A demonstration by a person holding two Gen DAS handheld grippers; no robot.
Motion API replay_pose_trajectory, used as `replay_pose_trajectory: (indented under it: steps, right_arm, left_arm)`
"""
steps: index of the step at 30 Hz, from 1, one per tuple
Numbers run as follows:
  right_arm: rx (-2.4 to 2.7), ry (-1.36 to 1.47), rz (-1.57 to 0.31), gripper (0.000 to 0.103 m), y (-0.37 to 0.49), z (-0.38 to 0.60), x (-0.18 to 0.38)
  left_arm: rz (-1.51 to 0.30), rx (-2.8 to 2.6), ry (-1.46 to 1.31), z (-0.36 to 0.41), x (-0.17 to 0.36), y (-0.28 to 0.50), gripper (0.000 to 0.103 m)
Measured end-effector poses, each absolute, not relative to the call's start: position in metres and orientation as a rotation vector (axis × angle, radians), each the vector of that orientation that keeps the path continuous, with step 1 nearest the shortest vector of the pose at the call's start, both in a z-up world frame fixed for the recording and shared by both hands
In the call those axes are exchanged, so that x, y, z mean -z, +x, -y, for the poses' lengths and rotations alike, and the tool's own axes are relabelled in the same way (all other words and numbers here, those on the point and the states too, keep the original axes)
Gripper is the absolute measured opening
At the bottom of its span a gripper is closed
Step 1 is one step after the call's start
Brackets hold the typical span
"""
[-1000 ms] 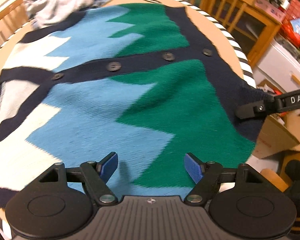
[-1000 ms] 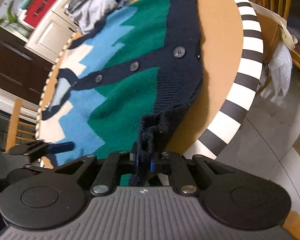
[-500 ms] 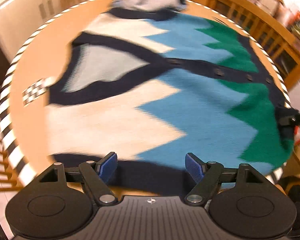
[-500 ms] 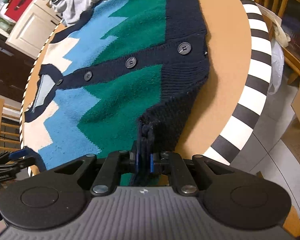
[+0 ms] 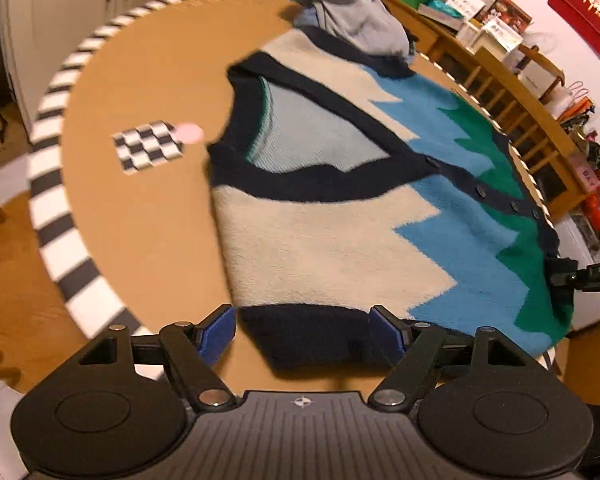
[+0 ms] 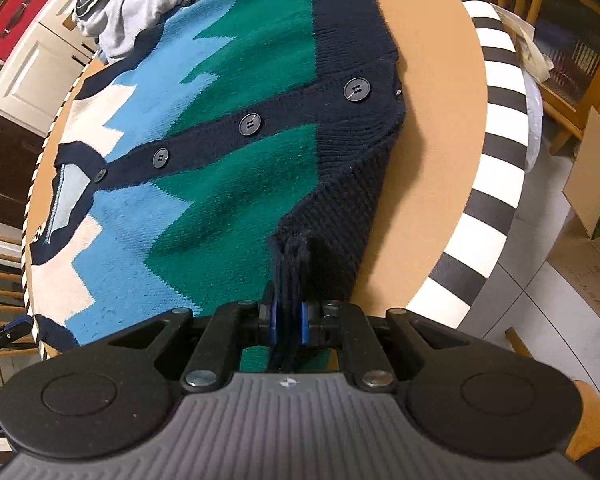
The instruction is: Fold clothes
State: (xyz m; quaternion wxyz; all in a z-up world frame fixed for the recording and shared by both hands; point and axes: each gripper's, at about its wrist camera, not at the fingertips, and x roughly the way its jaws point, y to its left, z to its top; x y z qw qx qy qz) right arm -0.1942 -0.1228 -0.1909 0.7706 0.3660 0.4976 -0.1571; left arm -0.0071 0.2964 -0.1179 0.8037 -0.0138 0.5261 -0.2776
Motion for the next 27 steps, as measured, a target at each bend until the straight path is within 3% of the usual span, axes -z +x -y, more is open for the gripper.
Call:
replay_pose_trajectory:
  steps: [6, 11, 20, 26, 27]
  right_arm:
    - [0.355, 0.802, -1.074, 0.011, -0.196, 0.120, 0.191]
    - [0.365, 0.842, -1.059, 0.012, -0.199, 0.123, 0.192]
    - [0.354, 0.831, -1.067, 0.014, -0.197, 0.122, 0.192]
    - [0.345, 0.850, -1.062, 0.014, -0.199, 0.125, 0.193]
    - [0.343, 0.850, -1.062, 0.014, -0.199, 0.125, 0.193]
  left_arm:
    - [-1.130, 0.566, 0.076, -0.286, 0.131, -0.005, 0.077]
    - [-1.135, 0.574, 0.106, -0.279, 0.132, -0.003, 0.084]
    - [-1.143, 0.633, 0.115, -0.265, 0.132, -0.010, 0.084]
    - [-1.151, 0.629, 0.084, -0.267, 0.130, -0.010, 0.073]
    - [-1.152, 0.626, 0.079, -0.269, 0.129, -0.010, 0.064]
